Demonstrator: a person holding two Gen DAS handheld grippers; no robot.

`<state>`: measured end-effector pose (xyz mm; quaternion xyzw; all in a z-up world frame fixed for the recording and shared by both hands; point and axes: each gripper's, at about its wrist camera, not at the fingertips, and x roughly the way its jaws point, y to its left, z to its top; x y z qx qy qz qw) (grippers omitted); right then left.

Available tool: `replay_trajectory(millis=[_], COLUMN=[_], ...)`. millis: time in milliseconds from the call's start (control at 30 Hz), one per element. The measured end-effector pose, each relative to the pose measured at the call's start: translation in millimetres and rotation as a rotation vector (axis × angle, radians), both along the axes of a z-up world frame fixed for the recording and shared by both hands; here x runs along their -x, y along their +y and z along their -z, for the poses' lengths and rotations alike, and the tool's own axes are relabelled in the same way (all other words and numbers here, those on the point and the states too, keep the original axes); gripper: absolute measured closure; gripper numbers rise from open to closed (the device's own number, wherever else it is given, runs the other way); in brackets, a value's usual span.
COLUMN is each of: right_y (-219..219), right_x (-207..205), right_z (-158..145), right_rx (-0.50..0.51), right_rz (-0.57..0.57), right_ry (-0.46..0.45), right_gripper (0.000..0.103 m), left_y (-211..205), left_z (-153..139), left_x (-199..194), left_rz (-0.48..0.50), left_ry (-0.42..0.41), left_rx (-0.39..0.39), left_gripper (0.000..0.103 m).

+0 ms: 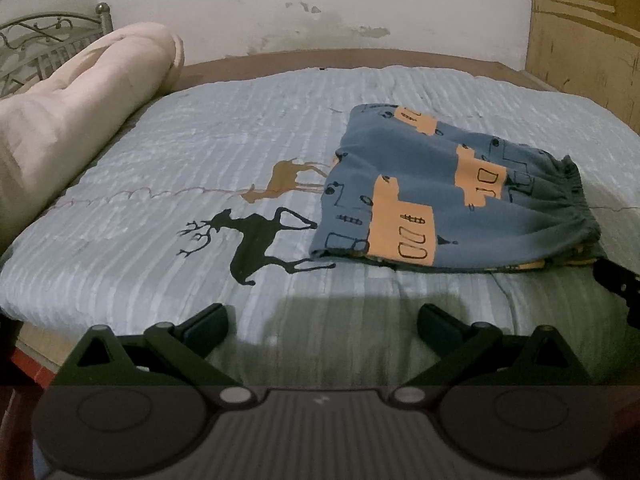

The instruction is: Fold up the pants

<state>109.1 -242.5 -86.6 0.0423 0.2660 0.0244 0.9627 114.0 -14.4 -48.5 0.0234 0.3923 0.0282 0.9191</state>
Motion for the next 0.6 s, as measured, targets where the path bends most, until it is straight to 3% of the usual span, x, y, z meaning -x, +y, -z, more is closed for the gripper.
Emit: replay_trajectory(millis=[600], right_y=[6], right_x=[12], right_z=[4], right_rx=[0.051], right_rz=[0.013], right_ry=[-0.022], right_gripper=[0.001], left_y=[5], left_z=[7], left_x=[9], left_rz=[-0.002], left_ry=[-0.041], left_rx=[0.037], left_gripper=[0.001])
